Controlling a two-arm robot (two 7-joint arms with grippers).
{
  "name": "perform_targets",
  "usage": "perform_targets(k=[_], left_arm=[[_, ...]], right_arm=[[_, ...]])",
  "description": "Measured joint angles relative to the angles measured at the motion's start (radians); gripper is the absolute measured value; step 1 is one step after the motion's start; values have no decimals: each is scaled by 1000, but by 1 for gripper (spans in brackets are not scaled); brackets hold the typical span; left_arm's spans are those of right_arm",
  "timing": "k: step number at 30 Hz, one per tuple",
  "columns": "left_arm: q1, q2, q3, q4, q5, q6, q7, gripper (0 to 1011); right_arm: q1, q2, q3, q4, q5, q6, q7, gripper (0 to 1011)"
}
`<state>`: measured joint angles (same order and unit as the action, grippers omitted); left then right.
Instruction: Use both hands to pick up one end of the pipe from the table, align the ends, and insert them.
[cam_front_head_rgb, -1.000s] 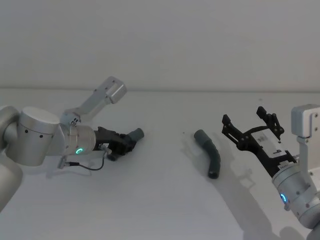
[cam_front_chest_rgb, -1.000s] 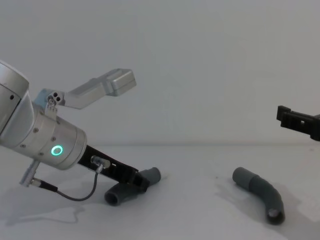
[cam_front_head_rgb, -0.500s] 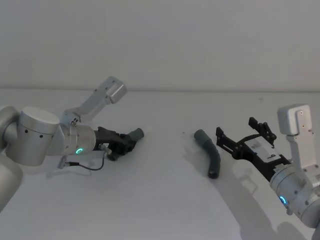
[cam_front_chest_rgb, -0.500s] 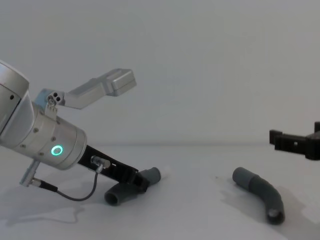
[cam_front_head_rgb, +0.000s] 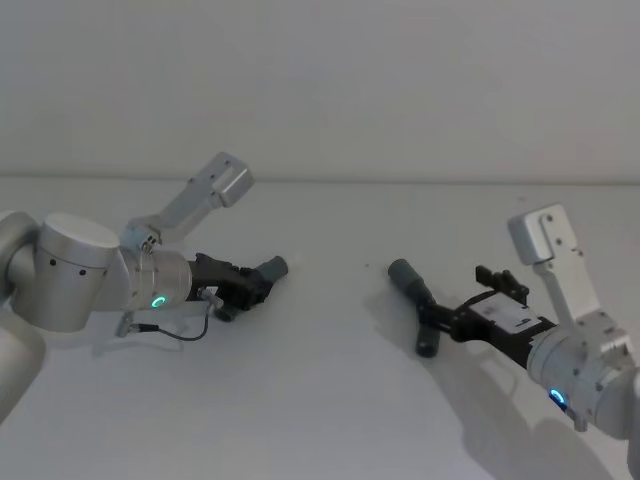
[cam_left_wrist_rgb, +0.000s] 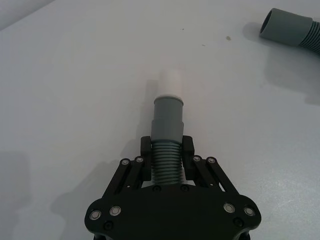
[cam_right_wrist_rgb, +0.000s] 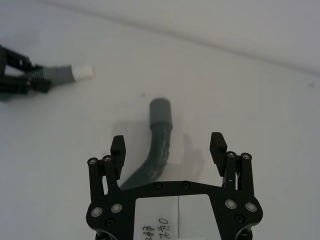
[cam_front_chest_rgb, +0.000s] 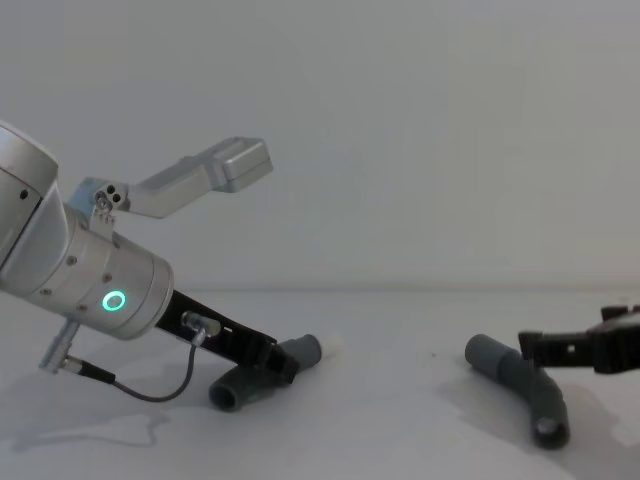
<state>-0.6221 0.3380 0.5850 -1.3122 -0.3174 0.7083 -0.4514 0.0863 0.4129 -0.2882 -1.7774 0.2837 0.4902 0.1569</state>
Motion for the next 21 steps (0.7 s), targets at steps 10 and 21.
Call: perform_targets(k=[10,21], left_arm=[[0,0,0,0,0,0,0,343],[0,0,0,0,0,0,0,343]], right_arm=[[84,-9,-36,55,-7,146,29,1001],[156,-37,-58,102,-18,208,40,1001]])
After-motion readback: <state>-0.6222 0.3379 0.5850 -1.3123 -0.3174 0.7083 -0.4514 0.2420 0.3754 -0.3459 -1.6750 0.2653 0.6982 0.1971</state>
